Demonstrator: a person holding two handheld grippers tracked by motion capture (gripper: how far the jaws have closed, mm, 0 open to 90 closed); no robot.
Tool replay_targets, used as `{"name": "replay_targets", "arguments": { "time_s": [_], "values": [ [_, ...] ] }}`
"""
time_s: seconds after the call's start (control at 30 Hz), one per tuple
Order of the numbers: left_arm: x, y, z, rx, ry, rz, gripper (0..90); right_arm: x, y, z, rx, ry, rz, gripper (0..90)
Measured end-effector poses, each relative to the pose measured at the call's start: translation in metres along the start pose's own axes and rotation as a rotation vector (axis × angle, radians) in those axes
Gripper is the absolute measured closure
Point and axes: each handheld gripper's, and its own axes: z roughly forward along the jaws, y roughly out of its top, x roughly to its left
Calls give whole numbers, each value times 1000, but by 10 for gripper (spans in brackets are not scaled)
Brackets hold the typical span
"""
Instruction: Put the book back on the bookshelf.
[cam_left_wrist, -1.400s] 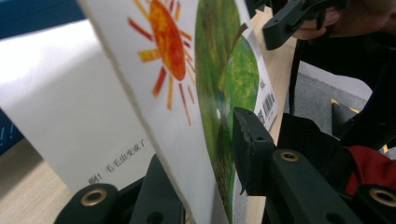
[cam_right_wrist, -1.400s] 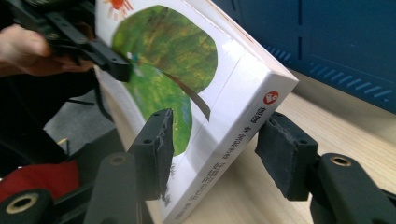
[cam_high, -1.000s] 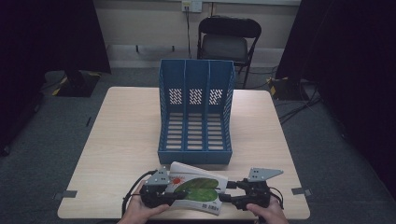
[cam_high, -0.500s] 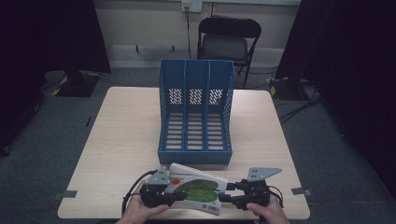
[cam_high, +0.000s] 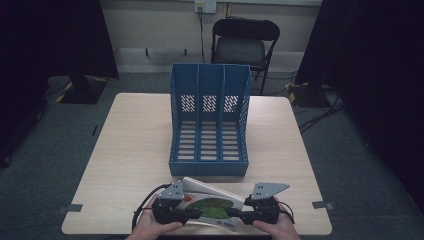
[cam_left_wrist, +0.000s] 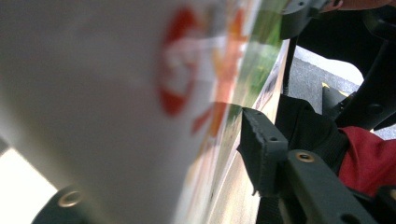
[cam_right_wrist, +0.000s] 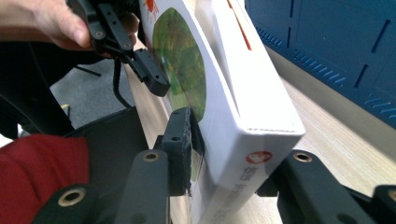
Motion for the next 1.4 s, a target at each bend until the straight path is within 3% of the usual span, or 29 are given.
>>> {"name": "replay_targets", "arguments": {
  "time_s": [0.13,0.23,0.5,0.7,0.87,1.17,1.4],
  "values": [
    [3,0,-5,7,46,6,624,2,2,-4,5,-8,-33,678],
    [5,0,-11,-24,83,-23,588,1,3,-8,4,-19,-44,689],
    [12,-4,-25,-49,106,-77,496,4,4,-14,-4,-33,-67,713],
    [20,-8,-42,-68,149,-111,453,7,3,-14,-4,-35,-75,733],
    [23,-8,-41,-75,179,-150,396,8,3,-13,-2,-29,-69,731],
    [21,-1,-19,-44,155,-108,366,13,4,-2,25,-49,-72,718],
    [17,0,-15,-25,165,-92,338,16,4,6,22,-47,-62,710]
  ]
}}
